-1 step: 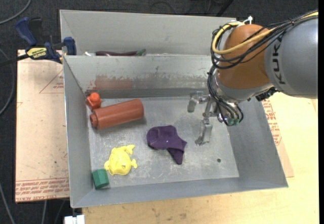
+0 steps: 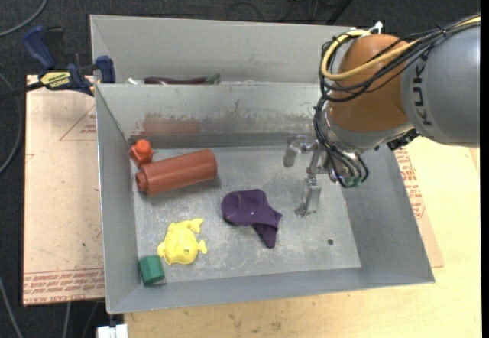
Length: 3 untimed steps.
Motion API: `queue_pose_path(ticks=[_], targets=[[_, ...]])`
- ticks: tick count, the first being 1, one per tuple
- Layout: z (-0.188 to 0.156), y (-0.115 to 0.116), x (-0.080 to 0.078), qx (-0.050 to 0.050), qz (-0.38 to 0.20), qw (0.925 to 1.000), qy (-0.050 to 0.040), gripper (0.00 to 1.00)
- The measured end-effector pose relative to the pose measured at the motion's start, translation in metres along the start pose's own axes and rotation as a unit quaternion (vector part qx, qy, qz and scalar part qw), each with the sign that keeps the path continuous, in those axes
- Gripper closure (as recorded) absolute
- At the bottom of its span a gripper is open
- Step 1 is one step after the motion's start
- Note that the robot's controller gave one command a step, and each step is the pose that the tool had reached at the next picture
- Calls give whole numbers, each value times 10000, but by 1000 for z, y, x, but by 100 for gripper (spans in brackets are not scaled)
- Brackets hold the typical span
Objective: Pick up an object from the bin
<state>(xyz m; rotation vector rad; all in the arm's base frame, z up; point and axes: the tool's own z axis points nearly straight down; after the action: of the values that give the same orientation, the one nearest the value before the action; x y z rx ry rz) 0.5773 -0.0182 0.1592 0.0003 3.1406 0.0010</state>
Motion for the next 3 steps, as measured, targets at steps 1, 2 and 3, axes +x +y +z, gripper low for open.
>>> queue_pose_path(ticks=[1, 2, 3], targets=[[43, 18, 21, 1, -78, 10000, -25, 0], [73, 36, 23, -7, 353, 9994, 32, 0], [76, 50, 20, -8, 1140, 9935, -3, 0]])
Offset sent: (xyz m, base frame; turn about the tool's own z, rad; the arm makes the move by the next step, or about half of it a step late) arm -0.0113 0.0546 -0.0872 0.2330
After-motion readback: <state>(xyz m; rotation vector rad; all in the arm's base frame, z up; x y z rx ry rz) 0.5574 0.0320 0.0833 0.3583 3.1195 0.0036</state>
